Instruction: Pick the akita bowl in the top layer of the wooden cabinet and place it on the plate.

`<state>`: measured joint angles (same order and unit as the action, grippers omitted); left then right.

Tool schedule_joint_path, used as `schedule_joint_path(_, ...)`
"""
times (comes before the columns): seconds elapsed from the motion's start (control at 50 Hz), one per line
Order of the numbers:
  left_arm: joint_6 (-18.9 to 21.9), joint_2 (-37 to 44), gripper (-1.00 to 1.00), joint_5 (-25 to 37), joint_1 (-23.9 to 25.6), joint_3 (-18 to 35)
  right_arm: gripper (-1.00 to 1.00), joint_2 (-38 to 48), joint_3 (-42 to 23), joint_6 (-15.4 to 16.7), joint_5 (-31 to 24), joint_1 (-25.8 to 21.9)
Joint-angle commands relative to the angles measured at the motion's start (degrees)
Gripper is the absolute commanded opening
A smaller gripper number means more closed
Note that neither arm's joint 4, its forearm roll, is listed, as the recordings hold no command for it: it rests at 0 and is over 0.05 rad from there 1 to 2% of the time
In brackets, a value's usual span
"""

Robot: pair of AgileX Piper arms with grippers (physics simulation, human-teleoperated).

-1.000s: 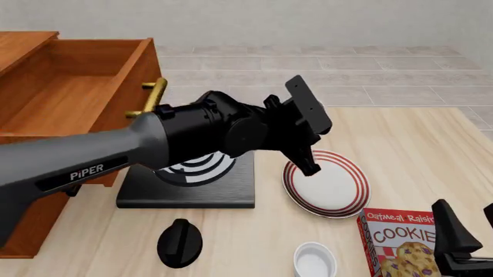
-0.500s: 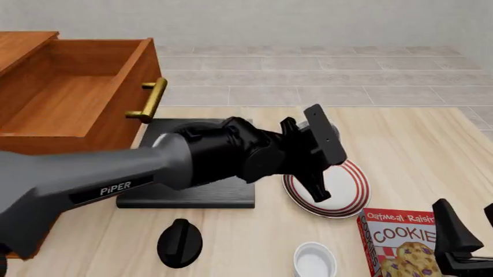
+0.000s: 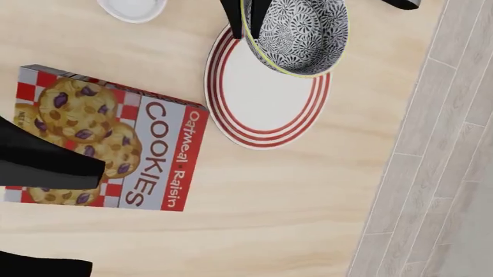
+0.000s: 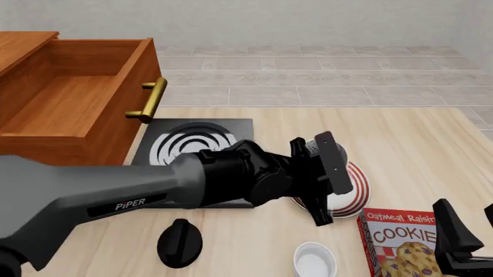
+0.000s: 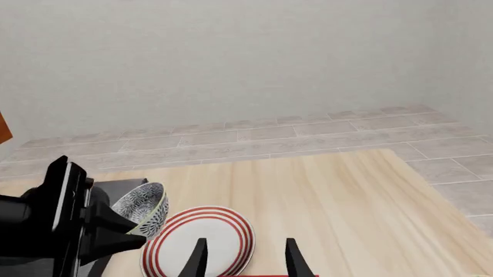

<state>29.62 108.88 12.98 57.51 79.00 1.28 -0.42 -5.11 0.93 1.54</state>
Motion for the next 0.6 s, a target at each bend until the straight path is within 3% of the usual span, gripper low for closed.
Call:
schedule_joint_path(0.02, 0.57, 2.25, -1.00, -0.46, 0.36, 1.67, 1.00, 0.26, 0.14, -0.21, 0.36, 0.08)
schedule_joint_path(0.6, -0.27, 8.65, -1.00, -0.97, 0.72, 6.45, 1.00, 0.58, 0.15, -0.86, 0.58, 0.41)
